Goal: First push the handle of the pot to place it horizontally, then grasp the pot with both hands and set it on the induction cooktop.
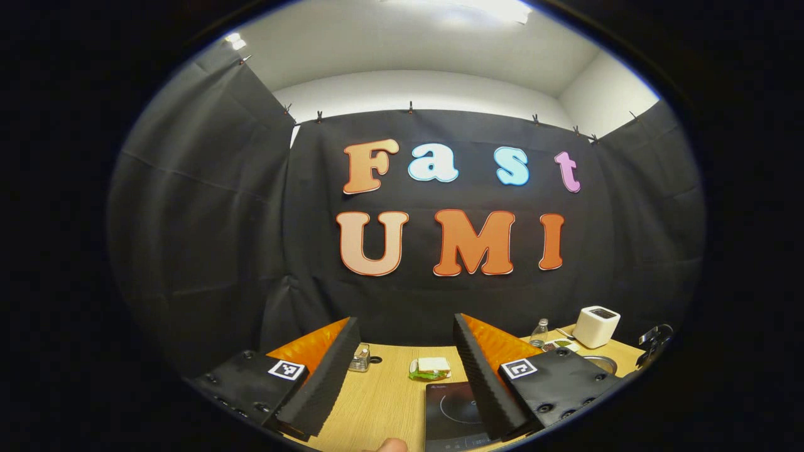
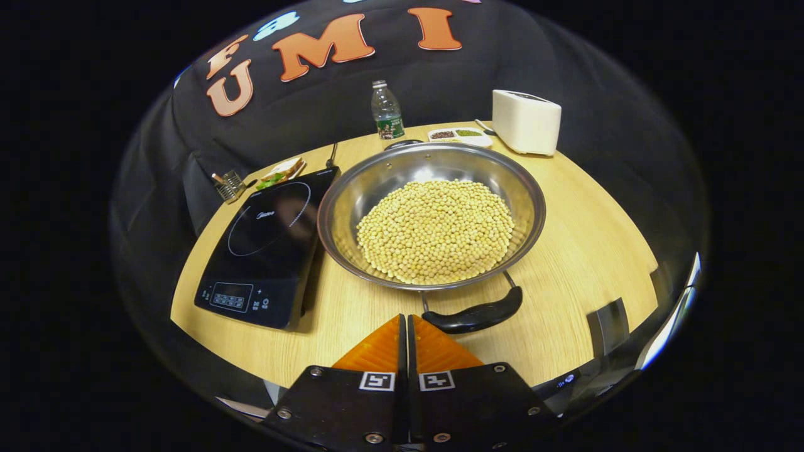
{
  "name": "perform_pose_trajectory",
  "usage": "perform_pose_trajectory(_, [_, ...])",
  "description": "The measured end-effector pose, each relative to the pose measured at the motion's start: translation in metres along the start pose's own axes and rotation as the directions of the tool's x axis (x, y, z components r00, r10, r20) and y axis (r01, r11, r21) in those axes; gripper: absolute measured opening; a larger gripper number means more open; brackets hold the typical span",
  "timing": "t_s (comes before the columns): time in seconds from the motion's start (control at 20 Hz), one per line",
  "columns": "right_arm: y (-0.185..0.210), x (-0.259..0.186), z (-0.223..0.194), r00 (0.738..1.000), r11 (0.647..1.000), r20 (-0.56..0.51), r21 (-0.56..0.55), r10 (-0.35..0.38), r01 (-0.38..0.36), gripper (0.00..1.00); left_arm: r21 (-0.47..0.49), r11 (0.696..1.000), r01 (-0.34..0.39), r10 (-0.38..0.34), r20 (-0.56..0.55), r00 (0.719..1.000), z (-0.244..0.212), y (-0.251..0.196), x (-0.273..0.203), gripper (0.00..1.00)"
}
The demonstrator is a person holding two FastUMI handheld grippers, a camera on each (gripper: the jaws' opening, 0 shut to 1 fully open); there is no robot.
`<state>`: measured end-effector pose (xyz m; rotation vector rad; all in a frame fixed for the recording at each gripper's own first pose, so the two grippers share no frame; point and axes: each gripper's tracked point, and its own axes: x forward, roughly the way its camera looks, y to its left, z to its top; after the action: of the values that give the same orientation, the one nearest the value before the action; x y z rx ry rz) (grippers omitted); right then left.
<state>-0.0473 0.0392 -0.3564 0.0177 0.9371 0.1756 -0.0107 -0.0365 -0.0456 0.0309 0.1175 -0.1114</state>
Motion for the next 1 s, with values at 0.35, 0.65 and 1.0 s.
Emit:
perform_pose_trajectory(0.35, [-0.002, 0.005, 0.002, 1.0, 1.0, -0.005, 0.014, 0.012, -0.012, 0.0, 0.018, 1.0, -0.012, 0.011, 0.024, 1.0, 0.008, -0.001, -0.002, 0.98])
perform_pose_trajectory(0.65, [-0.019, 0.008, 0.005, 1.0, 0.998, -0.001, 0.056, -0.013, 0.013, 0.0, 0.038, 0.999, 0.003, -0.005, 0.059, 0.998, 0.02, -0.012, -0.002, 0.99])
perform_pose_trajectory(1.0, [-0.038, 0.009, 0.009, 0.999, 0.995, -0.008, 0.088, -0.046, 0.047, 0.0, 0.054, 0.999, -0.007, 0.003, 0.091, 0.996, 0.033, -0.011, -0.004, 0.98])
